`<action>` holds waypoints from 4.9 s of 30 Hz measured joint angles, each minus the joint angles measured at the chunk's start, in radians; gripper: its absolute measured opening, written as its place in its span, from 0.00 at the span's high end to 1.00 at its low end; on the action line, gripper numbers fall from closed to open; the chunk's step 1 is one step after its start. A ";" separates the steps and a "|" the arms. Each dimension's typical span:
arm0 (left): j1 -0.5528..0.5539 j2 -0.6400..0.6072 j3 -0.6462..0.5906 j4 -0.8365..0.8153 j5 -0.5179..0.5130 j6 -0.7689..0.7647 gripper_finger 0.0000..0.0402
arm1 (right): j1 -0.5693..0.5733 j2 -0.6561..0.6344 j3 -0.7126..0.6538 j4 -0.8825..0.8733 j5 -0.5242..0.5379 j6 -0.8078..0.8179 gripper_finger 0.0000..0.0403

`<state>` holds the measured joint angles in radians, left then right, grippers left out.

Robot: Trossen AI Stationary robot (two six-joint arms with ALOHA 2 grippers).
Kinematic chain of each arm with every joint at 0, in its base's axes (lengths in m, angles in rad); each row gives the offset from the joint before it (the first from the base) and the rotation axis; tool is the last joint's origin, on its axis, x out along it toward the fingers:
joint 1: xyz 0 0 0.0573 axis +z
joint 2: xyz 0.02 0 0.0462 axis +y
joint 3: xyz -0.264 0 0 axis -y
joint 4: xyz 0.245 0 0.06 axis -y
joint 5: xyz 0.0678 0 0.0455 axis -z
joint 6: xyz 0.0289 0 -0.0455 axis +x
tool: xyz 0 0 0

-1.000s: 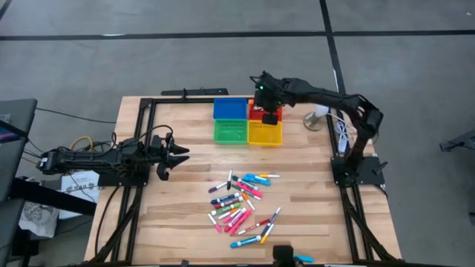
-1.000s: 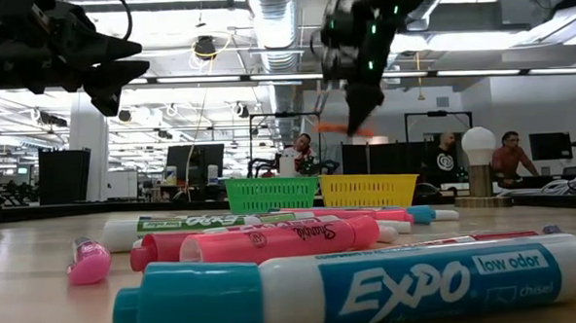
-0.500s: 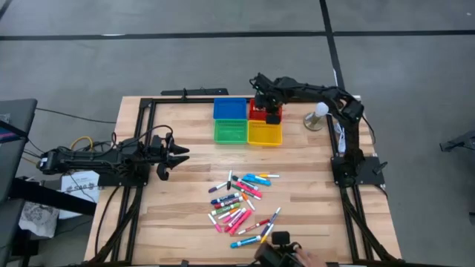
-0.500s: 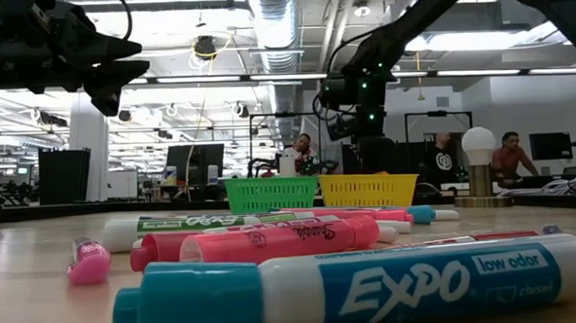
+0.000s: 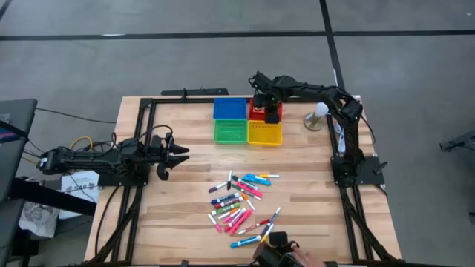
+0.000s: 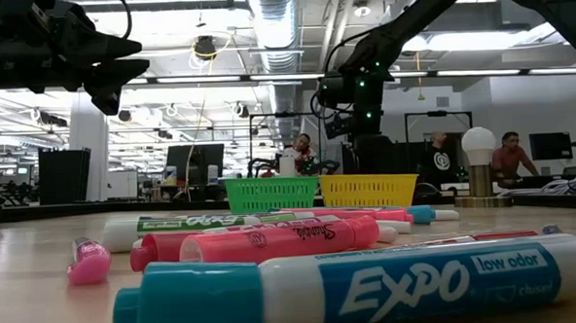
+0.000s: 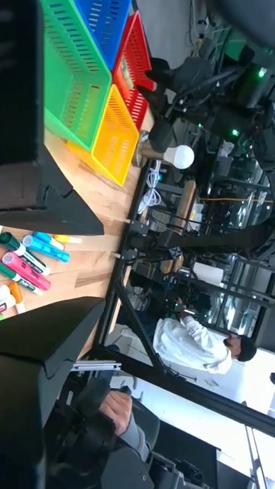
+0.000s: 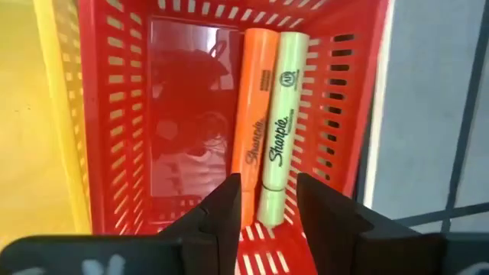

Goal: Pick & Place Markers
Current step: Put the light blue marker in the red bin

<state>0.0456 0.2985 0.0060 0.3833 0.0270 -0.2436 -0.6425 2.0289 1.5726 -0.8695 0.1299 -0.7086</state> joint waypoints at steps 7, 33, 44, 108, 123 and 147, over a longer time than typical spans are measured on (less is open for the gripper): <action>0.000 0.000 0.000 0.004 0.000 0.000 0.65 | 0.047 -0.001 0.162 -0.158 0.000 0.092 0.64; 0.000 0.000 0.000 0.003 0.000 0.000 0.65 | 0.670 -0.003 0.450 -0.476 -0.419 0.499 0.71; 0.000 0.000 0.000 0.007 0.000 -0.008 0.65 | 0.808 -0.001 0.228 -0.225 -0.280 0.780 0.70; 0.000 0.000 0.000 0.007 0.001 -0.008 0.65 | 1.522 -0.177 -0.002 -0.214 -0.375 1.507 0.50; 0.000 0.003 0.000 0.016 0.011 -0.074 0.65 | 1.591 -0.101 -0.002 -0.122 -0.277 1.599 0.50; 0.000 0.049 0.000 0.018 0.012 -0.099 0.65 | 1.563 -0.011 -0.003 -0.005 -0.172 1.573 0.56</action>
<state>0.0456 0.3475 0.0060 0.4018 0.0391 -0.3424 0.9202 2.0178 1.5692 -0.8744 -0.0418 0.8642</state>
